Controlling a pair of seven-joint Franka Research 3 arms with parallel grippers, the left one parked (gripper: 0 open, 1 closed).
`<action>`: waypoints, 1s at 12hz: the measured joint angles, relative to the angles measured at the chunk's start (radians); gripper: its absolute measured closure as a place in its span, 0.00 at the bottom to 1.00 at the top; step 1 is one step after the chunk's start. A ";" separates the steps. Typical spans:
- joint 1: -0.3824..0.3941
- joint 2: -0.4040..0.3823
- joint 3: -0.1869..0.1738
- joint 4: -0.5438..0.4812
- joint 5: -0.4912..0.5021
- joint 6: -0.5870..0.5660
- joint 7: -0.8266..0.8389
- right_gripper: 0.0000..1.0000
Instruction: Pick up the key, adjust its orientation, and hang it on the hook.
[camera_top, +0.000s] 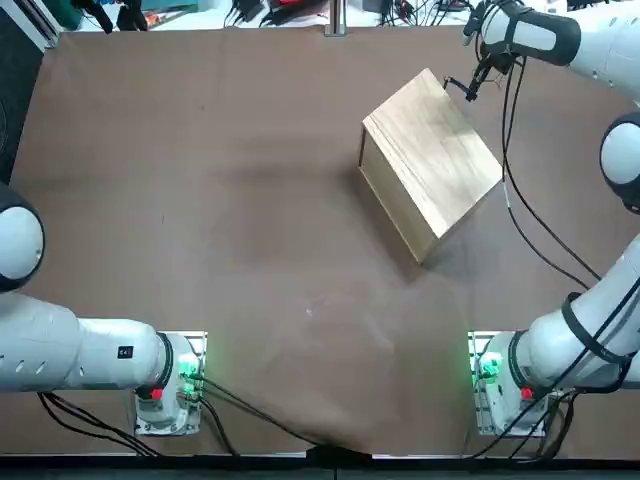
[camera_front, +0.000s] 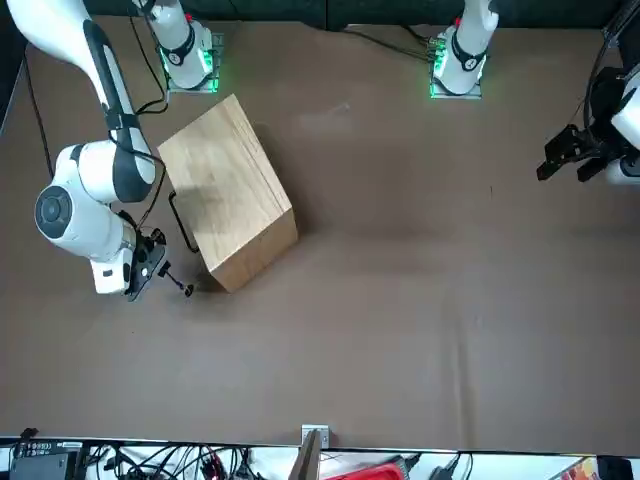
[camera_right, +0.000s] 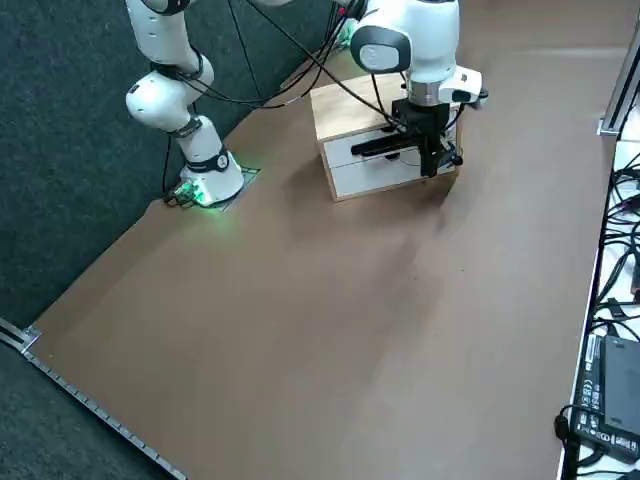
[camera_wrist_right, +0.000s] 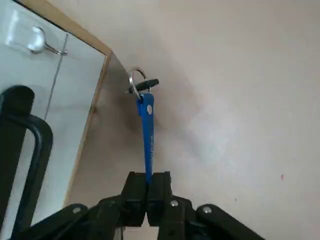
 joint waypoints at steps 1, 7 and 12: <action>0.000 0.000 0.004 0.002 0.001 0.000 -0.010 0.96; 0.001 0.000 0.035 0.006 0.007 0.000 -0.064 0.96; 0.005 0.003 0.040 0.008 0.009 0.000 -0.113 0.96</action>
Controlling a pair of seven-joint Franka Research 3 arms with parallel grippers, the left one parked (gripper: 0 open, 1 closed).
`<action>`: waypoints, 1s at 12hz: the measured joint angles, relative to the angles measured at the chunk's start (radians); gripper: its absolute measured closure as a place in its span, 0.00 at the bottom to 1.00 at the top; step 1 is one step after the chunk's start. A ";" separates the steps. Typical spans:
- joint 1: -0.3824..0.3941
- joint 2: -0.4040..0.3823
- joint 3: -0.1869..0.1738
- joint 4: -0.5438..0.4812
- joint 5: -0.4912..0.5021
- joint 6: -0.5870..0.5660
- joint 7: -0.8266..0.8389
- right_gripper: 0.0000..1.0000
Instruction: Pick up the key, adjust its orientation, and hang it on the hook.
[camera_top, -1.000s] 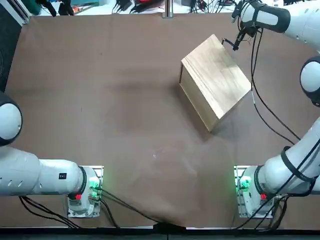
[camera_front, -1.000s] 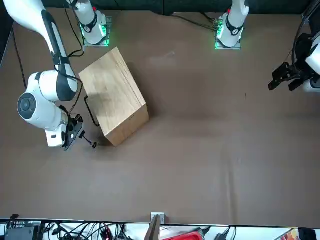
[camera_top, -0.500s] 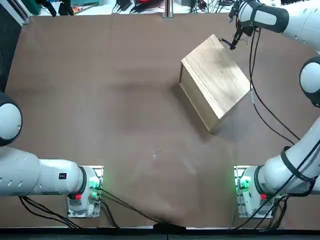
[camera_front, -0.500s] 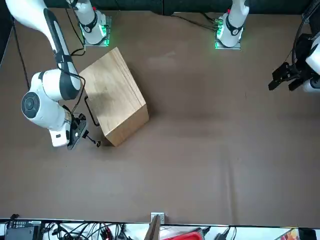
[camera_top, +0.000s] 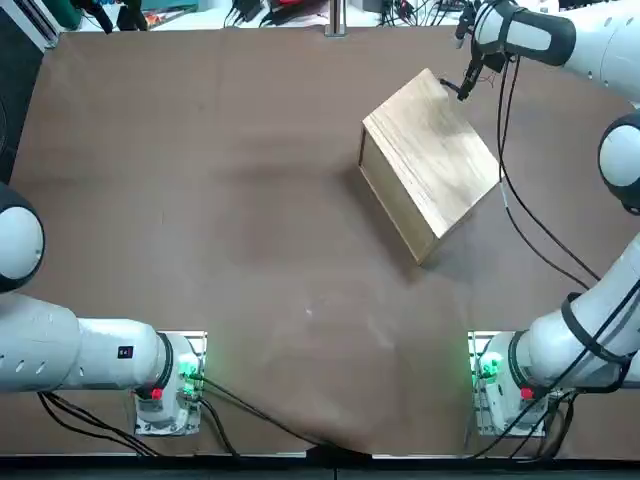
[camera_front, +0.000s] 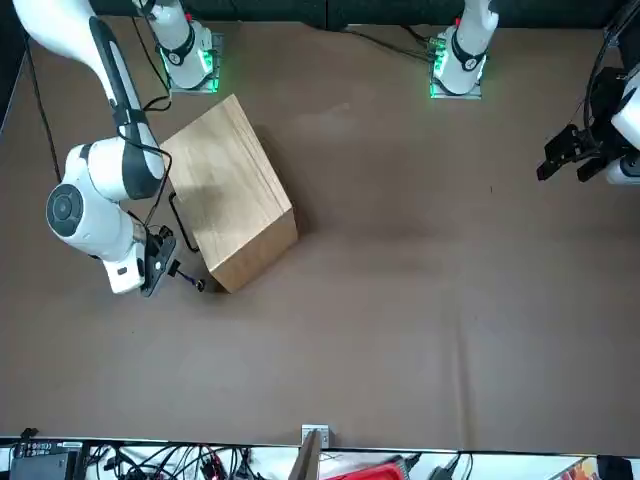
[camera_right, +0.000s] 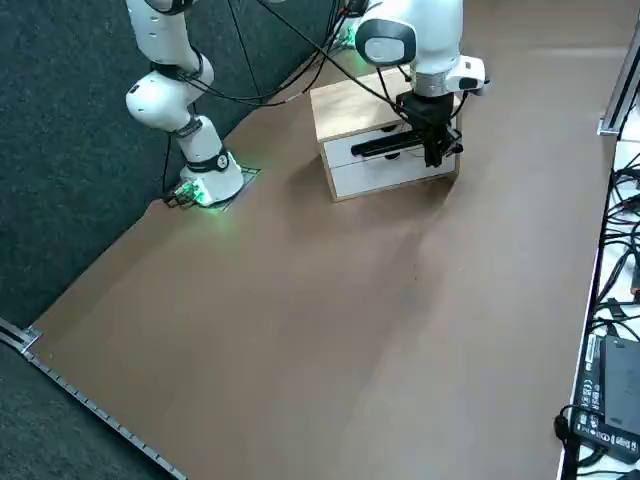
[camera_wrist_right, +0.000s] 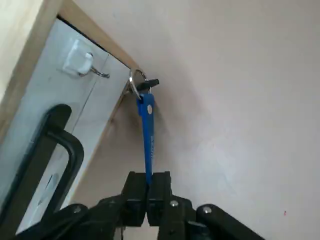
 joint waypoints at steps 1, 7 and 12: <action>0.001 0.001 0.002 0.000 0.000 0.000 -0.003 0.96; 0.003 0.004 0.016 0.001 0.004 -0.001 -0.009 0.96; 0.003 0.006 0.021 0.001 0.004 -0.004 -0.015 0.96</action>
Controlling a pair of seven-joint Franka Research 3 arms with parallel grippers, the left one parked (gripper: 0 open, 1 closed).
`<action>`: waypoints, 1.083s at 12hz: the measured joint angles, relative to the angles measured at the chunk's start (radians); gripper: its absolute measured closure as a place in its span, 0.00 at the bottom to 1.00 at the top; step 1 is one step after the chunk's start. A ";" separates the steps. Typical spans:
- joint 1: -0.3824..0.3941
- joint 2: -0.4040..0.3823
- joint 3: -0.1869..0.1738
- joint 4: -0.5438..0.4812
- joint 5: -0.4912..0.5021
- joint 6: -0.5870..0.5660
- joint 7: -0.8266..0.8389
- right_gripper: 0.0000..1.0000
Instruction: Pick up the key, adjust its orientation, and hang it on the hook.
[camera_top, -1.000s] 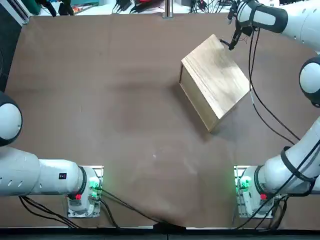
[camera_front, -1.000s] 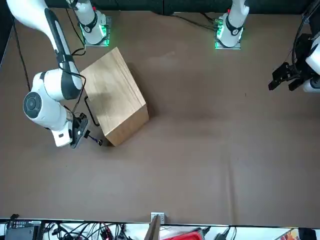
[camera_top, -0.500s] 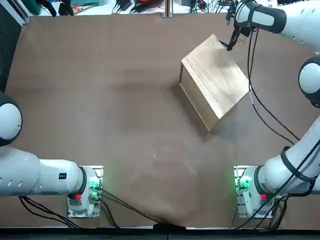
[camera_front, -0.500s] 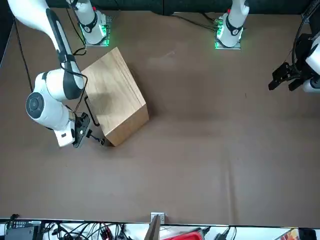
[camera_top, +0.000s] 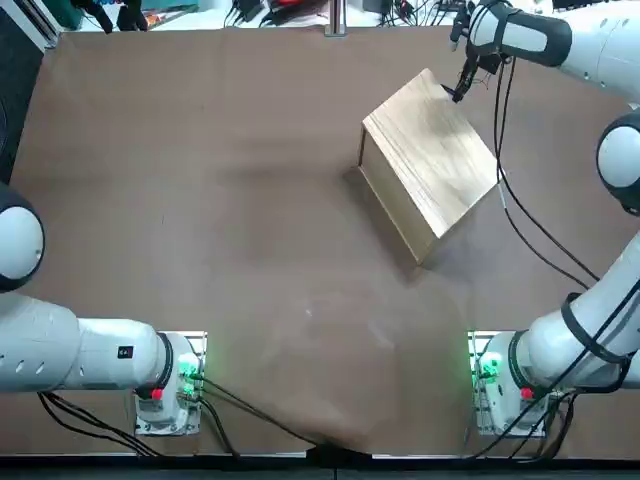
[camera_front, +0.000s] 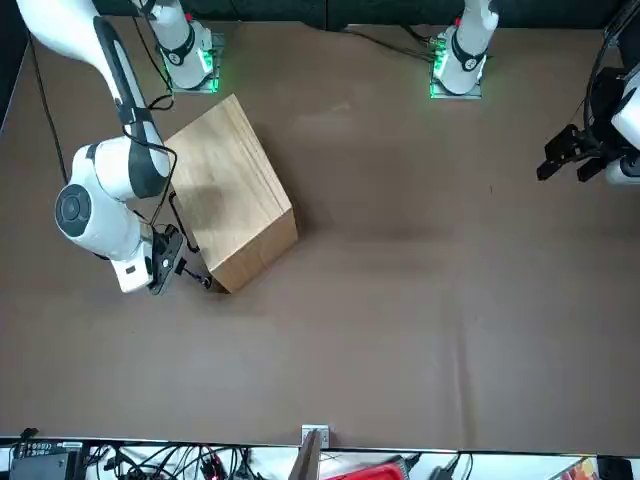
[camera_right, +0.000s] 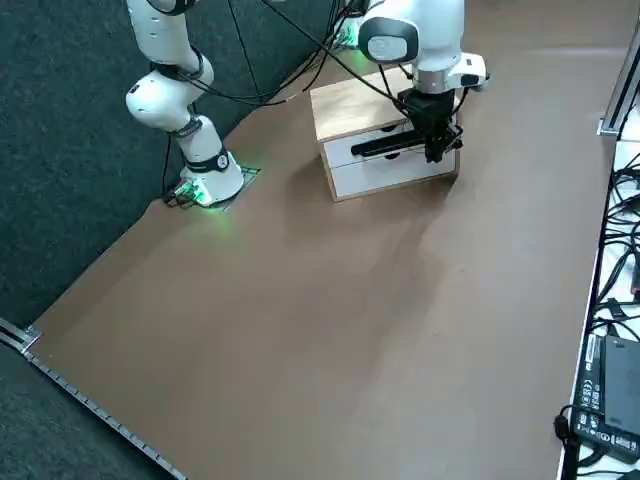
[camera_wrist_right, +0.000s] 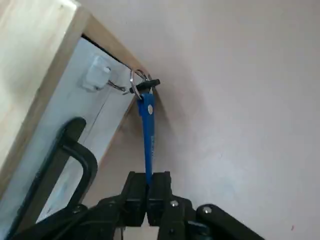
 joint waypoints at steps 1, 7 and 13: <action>0.000 0.001 0.000 0.000 0.000 0.000 -0.006 0.96; 0.000 0.004 0.000 0.000 0.007 -0.016 -0.031 0.96; 0.000 0.005 0.000 0.000 0.017 -0.020 -0.035 0.96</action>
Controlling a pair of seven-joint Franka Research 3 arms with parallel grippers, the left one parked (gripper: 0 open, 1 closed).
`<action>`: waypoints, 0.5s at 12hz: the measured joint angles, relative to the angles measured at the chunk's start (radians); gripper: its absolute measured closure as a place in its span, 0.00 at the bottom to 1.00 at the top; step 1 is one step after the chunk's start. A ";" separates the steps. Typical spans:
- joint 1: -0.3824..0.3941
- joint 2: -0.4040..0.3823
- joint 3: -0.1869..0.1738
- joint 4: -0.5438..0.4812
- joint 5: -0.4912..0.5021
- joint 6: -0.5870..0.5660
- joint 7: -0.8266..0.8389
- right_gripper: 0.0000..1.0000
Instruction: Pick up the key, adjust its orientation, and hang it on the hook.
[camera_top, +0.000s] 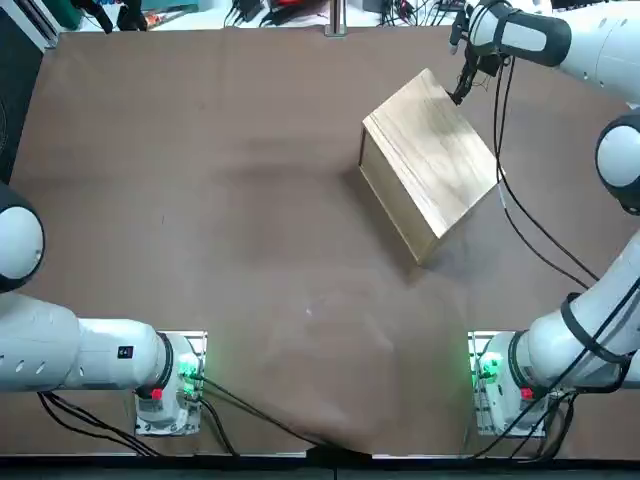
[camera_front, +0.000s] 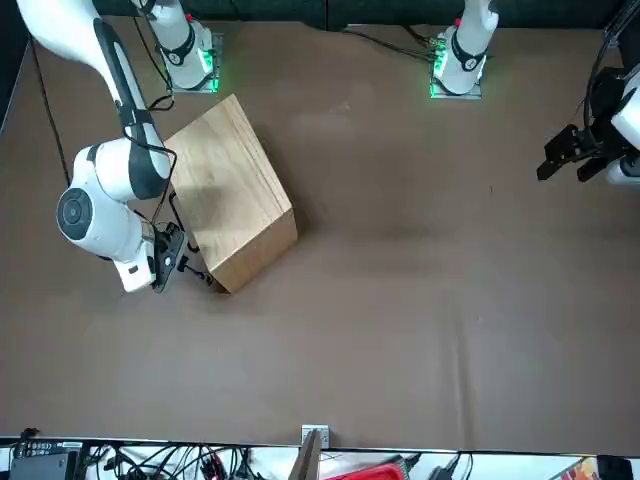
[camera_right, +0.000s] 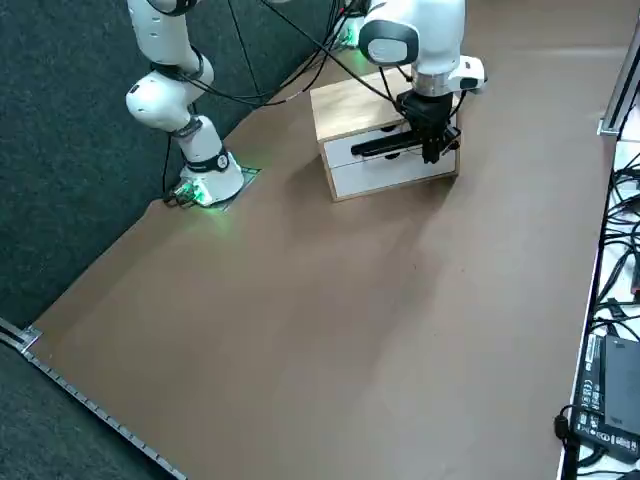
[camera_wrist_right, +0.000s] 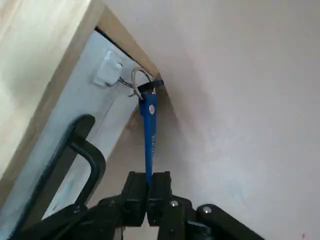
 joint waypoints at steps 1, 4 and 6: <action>0.000 0.002 0.000 0.000 0.000 -0.001 -0.002 0.96; -0.001 0.015 0.000 0.000 0.000 -0.001 -0.010 0.96; -0.001 0.024 0.000 0.000 0.000 -0.001 -0.013 0.96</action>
